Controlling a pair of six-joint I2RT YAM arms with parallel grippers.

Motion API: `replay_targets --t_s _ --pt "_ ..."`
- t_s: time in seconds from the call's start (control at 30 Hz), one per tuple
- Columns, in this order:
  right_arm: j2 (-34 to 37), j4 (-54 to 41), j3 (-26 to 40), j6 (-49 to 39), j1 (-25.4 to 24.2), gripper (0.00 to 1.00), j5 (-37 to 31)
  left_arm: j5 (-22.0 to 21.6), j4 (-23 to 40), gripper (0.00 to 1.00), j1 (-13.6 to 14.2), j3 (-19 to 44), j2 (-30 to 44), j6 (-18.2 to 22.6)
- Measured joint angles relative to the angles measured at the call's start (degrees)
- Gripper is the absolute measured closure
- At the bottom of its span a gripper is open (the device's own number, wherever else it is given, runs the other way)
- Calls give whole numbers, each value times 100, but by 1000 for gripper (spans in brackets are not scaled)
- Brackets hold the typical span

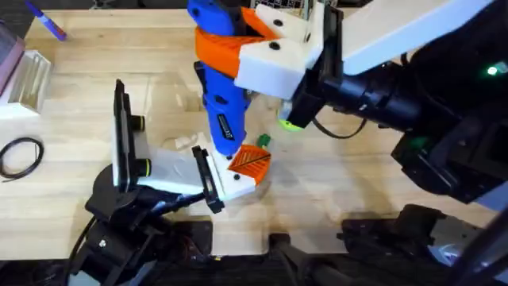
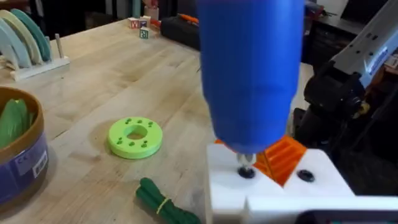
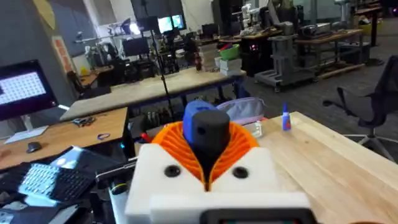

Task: Pick up the gripper from the table and insert it into the empty holder that is missing its gripper. Then pick up a screw, insert it into the mounting hole, and use the screwdriver to tighten it. Finally, clean up the table by picking up the vegetable and placing it into the bucket.

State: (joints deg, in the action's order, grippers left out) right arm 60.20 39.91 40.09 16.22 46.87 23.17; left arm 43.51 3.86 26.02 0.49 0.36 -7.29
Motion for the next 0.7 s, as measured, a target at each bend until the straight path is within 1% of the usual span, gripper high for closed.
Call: replay_targets --t_s 0.17,0.37,0.43,0.47,0.57,0.6,0.7 --pt "35 -165 259 -141 -17 981 298 -2 -3 996 0 0 0 27" --pt "63 -130 958 -194 -18 982 651 -2 -2 996 0 0 0 42" --pt "48 -266 1129 -317 -57 982 706 -2 -4 996 0 0 0 42" --pt "31 -437 1187 -421 -106 982 739 -2 -4 996 0 0 0 42" --pt "-25 -1526 1275 -1081 -521 983 710 -2 -4 996 0 0 0 42" --pt "-24 -1893 1275 -1343 -682 983 604 -2 -4 996 0 0 0 42" --pt "87 -2950 1271 -2499 -1302 983 -106 -2 -4 996 0 0 0 42"
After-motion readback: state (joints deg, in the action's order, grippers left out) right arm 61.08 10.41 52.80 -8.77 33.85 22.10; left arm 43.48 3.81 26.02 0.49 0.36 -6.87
